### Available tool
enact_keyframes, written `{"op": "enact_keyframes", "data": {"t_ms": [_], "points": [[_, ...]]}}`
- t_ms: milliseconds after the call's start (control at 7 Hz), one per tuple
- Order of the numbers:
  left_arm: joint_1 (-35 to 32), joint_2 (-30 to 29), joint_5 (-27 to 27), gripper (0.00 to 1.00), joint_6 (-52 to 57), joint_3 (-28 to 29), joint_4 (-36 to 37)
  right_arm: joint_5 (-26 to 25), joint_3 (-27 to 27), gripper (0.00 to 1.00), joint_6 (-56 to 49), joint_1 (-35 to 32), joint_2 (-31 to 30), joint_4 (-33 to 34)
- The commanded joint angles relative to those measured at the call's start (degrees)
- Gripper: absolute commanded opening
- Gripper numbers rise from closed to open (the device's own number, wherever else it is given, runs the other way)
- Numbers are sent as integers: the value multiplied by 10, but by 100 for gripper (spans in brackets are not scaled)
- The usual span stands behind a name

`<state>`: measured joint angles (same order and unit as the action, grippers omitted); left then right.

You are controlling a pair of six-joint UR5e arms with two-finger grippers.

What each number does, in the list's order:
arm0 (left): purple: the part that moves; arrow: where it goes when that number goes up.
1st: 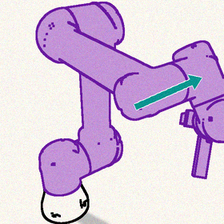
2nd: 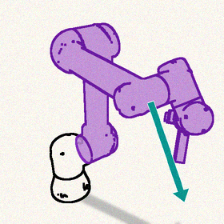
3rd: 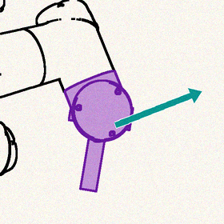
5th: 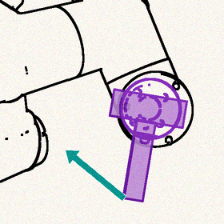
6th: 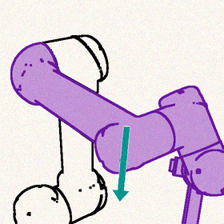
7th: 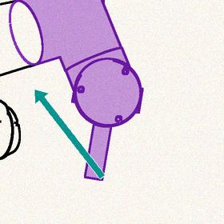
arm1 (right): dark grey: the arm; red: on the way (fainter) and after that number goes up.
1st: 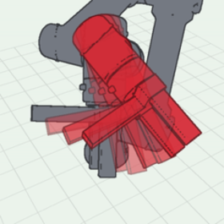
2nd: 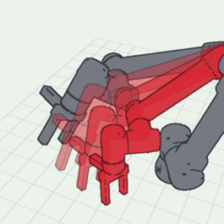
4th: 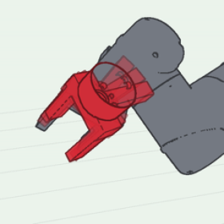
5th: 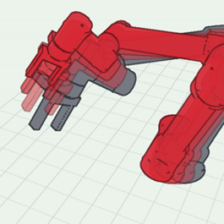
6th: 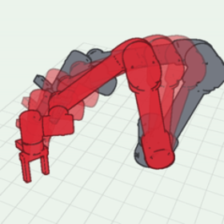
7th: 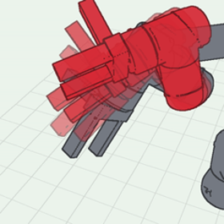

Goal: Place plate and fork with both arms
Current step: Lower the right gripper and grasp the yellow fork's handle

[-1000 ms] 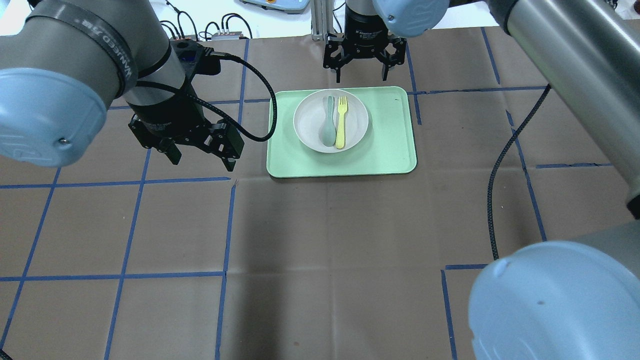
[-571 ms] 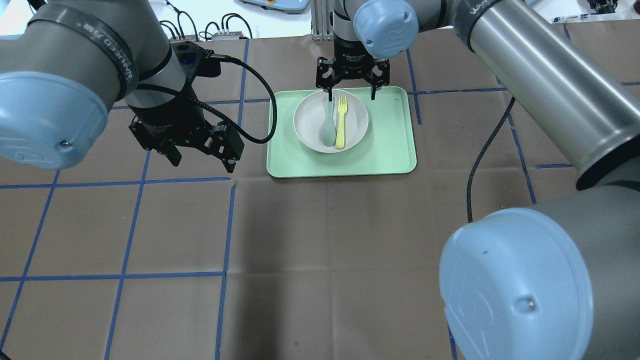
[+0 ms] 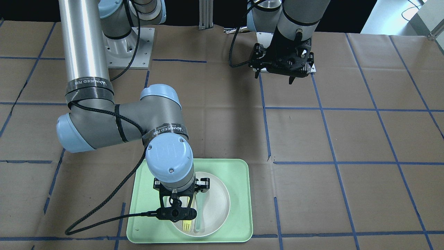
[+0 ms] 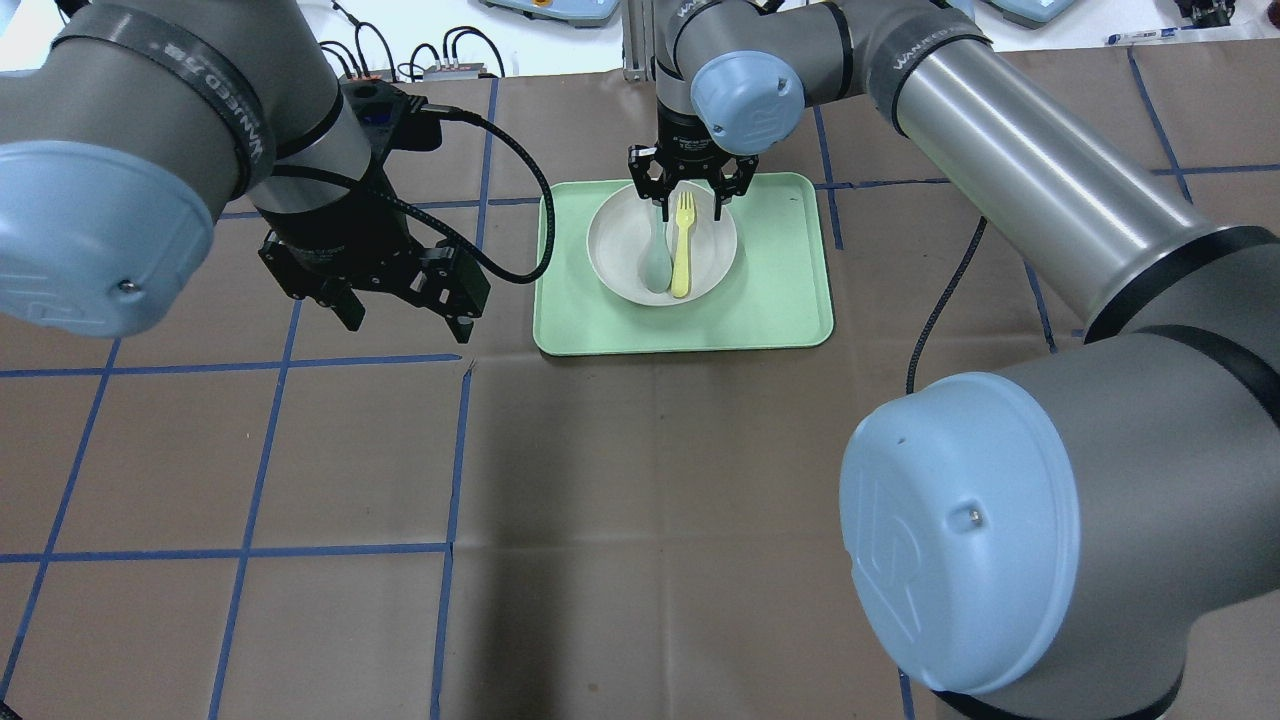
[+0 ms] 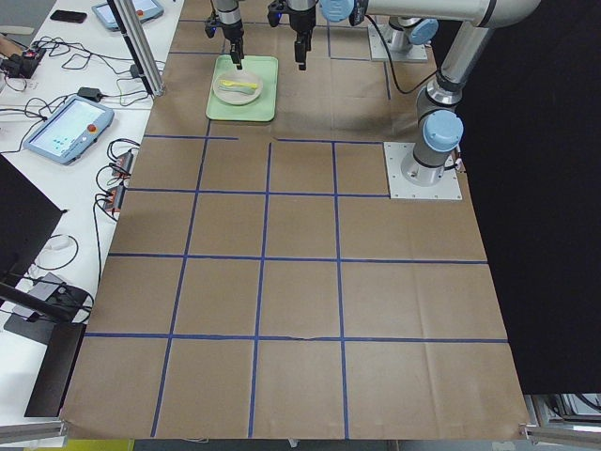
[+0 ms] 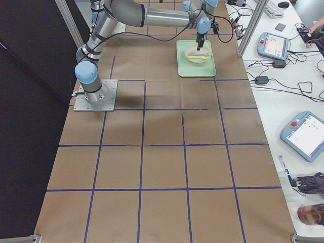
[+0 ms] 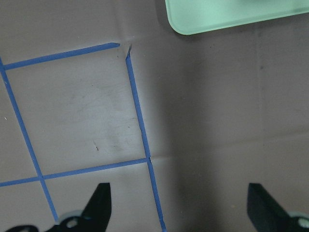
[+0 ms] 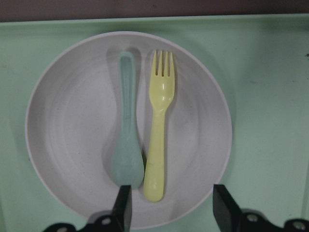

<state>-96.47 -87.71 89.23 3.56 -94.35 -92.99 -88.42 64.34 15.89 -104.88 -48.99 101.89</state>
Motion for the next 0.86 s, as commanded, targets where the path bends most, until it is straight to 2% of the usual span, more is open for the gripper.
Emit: {"op": "enact_keyframes", "data": {"t_ms": [0,714], "points": [[1,0,0,100,0,0,0,-1,0,59,-3,-11,13,4],[1,1,0,100,0,0,1,-3,5,51,-2,-11,28,23]]}}
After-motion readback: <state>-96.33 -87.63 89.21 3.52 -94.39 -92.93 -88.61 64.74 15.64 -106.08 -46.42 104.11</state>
